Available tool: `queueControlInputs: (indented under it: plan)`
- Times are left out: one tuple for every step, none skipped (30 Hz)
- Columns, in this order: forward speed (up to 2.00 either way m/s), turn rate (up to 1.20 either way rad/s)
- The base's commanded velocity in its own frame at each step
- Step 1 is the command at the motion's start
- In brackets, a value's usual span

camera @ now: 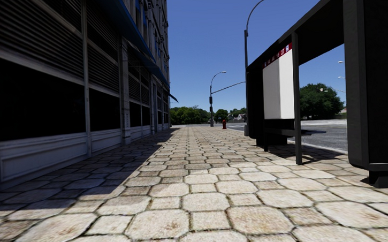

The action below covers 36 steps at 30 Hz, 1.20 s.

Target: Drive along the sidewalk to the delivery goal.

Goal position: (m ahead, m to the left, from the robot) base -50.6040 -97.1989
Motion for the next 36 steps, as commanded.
queueControlInputs:
  plan:
    - [0.0,0.0]
    - [0.0,0.0]
    - [0.0,0.0]
    - [0.0,0.0]
    - [0.0,0.0]
    - [0.0,0.0]
    - [0.0,0.0]
    - [0.0,0.0]
    - [0.0,0.0]
    - [0.01,0.0]
    - [0.01,0.0]
    - [0.1,0.0]
    - [0.13,0.0]
    - [0.13,0.0]
    - [0.13,0.0]
    - [0.2,0.12]
    - [0.28,0.19]
    - [0.41,0.37]
    - [0.5,0.44]
    - [0.5,0.44]
    - [0.61,0.51]
    - [0.68,0.6]
    - [0.72,0.65]
    - [0.72,0.65]
    - [0.75,0.67]
    - [0.8,0.67]
    - [0.82,0.68]
    - [0.82,0.71]
    - [0.82,0.71]
    - [0.82,0.72]
    - [0.82,0.73]
    - [0.82,0.73]
    - [0.82,0.73]
    - [0.82,0.73]
    - [0.82,0.75]
    - [0.82,0.78]
